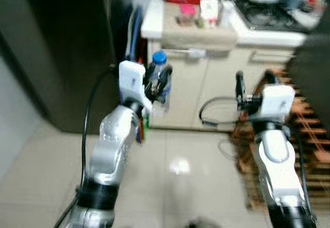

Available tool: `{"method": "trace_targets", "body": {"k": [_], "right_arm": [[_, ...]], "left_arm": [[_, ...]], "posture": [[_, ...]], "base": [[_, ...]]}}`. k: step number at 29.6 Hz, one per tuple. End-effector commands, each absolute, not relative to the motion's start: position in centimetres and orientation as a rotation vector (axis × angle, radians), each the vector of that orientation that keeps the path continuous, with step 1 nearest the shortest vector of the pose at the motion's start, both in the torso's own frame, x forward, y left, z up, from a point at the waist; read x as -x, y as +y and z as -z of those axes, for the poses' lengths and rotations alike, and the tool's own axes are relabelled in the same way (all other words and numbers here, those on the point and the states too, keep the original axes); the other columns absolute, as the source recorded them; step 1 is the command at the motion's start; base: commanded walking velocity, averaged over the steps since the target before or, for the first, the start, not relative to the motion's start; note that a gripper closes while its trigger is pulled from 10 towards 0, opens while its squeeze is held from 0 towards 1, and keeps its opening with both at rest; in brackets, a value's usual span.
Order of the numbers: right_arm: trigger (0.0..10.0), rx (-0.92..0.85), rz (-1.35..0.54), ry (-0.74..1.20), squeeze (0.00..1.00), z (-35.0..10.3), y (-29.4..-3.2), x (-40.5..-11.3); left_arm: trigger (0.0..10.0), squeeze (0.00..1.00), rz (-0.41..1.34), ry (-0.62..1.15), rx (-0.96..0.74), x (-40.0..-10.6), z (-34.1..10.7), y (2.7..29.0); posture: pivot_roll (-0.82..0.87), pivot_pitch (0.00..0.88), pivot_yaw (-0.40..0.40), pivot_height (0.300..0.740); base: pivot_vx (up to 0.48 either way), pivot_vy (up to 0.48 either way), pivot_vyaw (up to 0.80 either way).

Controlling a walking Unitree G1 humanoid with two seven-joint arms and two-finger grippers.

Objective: Restocking fridge

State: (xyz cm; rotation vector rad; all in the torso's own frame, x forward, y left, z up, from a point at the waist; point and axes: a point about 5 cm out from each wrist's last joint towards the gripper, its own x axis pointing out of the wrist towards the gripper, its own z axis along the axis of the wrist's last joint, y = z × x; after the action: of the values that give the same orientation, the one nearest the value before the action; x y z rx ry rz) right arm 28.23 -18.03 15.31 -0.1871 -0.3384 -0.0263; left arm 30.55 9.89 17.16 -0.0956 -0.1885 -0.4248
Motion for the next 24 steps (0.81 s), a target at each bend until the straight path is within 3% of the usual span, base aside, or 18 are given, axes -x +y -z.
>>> {"method": "trace_targets", "body": {"k": [1, 6, 11, 24], "right_arm": [[10.0, 0.179, 0.005, -0.318, 0.00, -15.1, -18.1, -28.4], [10.0, 0.181, 0.000, -0.302, 0.00, -14.5, -18.2, -28.1], [10.0, 0.181, -0.002, -0.288, 0.00, -14.1, -18.5, -28.0], [10.0, 0.153, 0.029, -0.272, 0.00, -13.8, -19.1, -27.6]], "left_arm": [[10.0, 0.00, 0.392, -0.188, 0.108, -30.3, -16.9, 10.7], [10.0, 0.00, 0.380, -0.151, 0.124, -30.1, -15.8, 11.4], [10.0, 0.00, 0.444, -0.115, 0.034, -29.5, -14.1, 11.6], [10.0, 0.00, 0.486, -0.160, 0.129, -29.3, -14.8, 11.6]], "posture": [[-0.08, 0.000, 0.005, 0.740], [-0.07, 0.000, 0.005, 0.740], [-0.07, 0.000, 0.005, 0.740], [-0.08, 0.000, 0.009, 0.740]], "base": [[0.000, 0.000, -0.75], [0.000, 0.000, -0.74], [0.000, 0.000, -0.74], [0.000, -0.060, -0.75]]}}
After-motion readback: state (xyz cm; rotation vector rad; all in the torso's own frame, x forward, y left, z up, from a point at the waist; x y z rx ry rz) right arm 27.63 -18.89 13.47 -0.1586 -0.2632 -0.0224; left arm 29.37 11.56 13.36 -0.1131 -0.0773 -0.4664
